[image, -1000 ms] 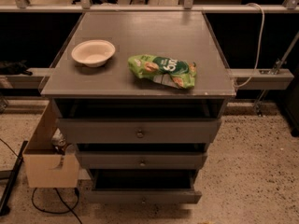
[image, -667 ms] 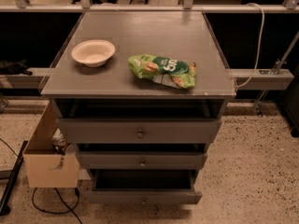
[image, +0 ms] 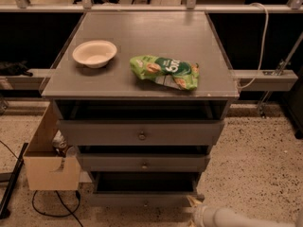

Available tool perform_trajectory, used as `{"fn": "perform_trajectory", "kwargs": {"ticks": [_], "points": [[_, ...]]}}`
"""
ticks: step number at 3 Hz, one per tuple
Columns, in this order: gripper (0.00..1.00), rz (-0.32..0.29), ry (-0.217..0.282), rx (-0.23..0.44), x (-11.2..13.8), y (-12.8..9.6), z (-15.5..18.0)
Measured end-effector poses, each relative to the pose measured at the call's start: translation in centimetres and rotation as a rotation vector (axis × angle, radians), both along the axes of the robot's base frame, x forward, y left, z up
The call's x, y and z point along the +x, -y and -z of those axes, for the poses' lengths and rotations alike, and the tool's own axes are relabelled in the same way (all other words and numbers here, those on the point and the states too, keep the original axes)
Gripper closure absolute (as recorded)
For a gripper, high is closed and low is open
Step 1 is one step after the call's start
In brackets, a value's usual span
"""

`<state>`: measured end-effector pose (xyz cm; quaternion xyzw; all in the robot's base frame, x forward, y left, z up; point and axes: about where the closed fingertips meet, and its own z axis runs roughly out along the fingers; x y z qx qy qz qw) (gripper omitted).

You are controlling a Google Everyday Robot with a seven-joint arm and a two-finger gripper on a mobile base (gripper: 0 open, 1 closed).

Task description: Open bottom drawer

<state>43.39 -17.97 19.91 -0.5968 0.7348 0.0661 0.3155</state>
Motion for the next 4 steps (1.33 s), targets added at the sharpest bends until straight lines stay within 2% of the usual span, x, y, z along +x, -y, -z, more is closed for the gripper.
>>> {"fn": "perform_trajectory", "kwargs": {"ticks": [1, 2, 3, 4], "points": [[0.0, -0.077, -0.01, -0.001, 2.7, -4.4, 0.3], [0.0, -0.148, 0.0, -0.002, 4.6, -8.1, 1.4], [0.0, -0.161, 0.004, 0.016, 6.1, -8.7, 3.6], [0.0, -0.142, 0.009, 0.039, 8.0, -8.2, 6.2]]}}
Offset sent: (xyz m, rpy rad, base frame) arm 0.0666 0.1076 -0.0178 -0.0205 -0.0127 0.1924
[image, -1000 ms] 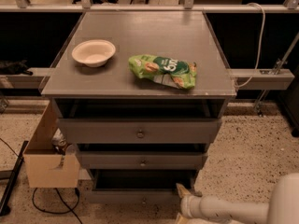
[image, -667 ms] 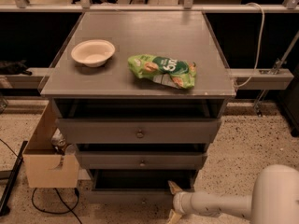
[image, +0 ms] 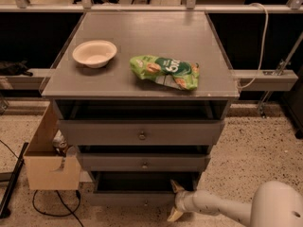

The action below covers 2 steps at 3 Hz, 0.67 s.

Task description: Open bottom drawer

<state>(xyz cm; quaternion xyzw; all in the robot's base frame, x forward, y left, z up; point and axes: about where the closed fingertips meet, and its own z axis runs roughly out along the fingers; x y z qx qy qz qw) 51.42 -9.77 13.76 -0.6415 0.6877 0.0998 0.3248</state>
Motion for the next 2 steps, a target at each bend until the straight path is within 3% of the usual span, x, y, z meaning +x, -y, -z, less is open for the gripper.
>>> {"fn": "perform_trajectory", "kwargs": {"ticks": [2], "points": [[0.41, 0.006, 0.002, 0.001, 0.38, 0.24, 0.18]]}}
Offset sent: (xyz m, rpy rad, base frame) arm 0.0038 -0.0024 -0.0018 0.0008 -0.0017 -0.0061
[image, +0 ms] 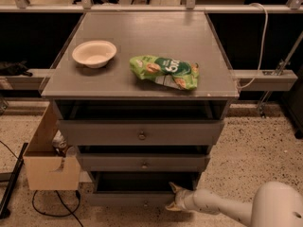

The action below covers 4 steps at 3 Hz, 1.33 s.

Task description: Open bottom drawer

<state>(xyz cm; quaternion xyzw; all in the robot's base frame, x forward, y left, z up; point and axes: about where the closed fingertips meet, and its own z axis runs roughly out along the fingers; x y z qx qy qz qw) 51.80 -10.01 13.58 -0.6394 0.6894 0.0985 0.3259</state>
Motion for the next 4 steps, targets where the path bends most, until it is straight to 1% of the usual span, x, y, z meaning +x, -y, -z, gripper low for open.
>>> {"fn": "perform_trajectory", "kwargs": {"ticks": [2, 3, 4], "points": [[0.87, 0.0, 0.0, 0.0, 0.03, 0.0, -0.85], [1.0, 0.006, -0.007, 0.005, -0.72, 0.37, -0.96], [1.0, 0.006, -0.007, 0.005, -0.73, 0.37, -1.21]]}}
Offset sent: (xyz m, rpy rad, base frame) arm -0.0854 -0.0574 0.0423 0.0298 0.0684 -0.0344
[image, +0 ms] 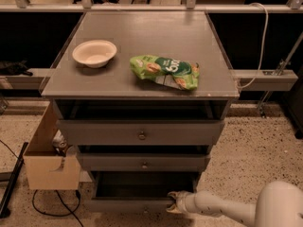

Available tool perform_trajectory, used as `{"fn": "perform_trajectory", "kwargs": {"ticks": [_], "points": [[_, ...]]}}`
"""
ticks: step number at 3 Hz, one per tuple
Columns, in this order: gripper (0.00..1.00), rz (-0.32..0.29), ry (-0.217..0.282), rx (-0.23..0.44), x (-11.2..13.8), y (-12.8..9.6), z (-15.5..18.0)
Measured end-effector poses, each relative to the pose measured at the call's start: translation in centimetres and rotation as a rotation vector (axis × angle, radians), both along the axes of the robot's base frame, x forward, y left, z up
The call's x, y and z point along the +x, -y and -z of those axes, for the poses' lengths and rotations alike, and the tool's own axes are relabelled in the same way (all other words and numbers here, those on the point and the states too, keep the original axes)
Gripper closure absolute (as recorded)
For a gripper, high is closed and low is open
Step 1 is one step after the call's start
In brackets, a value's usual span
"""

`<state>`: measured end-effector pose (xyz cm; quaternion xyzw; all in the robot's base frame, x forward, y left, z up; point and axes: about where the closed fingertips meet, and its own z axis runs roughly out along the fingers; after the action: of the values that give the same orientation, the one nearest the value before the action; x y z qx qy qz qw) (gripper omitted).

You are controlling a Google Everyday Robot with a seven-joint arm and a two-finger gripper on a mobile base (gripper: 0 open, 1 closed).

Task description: Open bottom drawer

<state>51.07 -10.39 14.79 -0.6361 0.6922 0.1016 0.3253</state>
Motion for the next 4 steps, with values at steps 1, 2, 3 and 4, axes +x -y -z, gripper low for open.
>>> {"fn": "perform_trajectory", "kwargs": {"ticks": [1, 2, 3, 4], "points": [[1.0, 0.006, -0.009, 0.005, -0.8, 0.2, 0.1], [1.0, 0.014, -0.022, 0.012, -2.0, 0.5, 0.1], [0.76, 0.013, -0.022, 0.012, -2.0, 0.5, 0.0], [0.53, 0.013, -0.022, 0.012, -2.0, 0.5, 0.0]]}}
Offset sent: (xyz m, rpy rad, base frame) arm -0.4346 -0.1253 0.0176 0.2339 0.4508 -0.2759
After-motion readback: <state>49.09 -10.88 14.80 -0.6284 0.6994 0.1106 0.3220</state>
